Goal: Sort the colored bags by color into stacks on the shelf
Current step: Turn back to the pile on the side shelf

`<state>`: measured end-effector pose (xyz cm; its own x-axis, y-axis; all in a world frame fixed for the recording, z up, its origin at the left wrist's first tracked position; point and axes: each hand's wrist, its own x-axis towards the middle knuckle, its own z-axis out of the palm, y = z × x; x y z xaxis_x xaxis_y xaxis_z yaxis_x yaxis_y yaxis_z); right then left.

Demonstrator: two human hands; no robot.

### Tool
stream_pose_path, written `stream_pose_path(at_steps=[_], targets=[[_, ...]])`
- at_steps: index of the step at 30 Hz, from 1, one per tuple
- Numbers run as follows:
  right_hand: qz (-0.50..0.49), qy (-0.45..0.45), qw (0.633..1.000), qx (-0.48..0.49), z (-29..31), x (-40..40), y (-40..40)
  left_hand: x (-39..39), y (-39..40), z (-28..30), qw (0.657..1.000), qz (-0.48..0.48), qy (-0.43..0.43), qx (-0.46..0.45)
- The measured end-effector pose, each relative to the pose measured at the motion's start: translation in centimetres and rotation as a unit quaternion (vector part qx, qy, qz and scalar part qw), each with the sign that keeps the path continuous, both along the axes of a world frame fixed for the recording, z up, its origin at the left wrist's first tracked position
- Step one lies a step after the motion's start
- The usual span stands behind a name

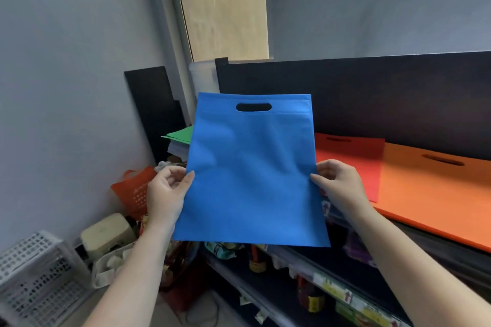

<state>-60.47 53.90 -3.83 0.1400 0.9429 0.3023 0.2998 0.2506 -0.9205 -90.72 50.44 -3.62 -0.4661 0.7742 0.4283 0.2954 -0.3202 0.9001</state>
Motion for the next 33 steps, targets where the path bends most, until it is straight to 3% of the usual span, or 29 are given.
stream_pose_path(at_steps=[15, 24, 33], targets=[[-0.068, -0.016, 0.997, 0.03, -1.7, -9.3, 12.8, -9.2, 16.6, -0.2, 0.993, -0.01, 0.12, -0.004], [-0.179, -0.09, 0.979, 0.045, -0.3, -9.8, 19.7, -9.4, 29.0, 0.3, 0.985, -0.09, 0.14, -0.037], [-0.294, -0.211, 0.931, -0.038, -0.6, -10.0, 22.3, -7.7, 38.4, -1.3, 0.948, -0.246, 0.183, -0.09]])
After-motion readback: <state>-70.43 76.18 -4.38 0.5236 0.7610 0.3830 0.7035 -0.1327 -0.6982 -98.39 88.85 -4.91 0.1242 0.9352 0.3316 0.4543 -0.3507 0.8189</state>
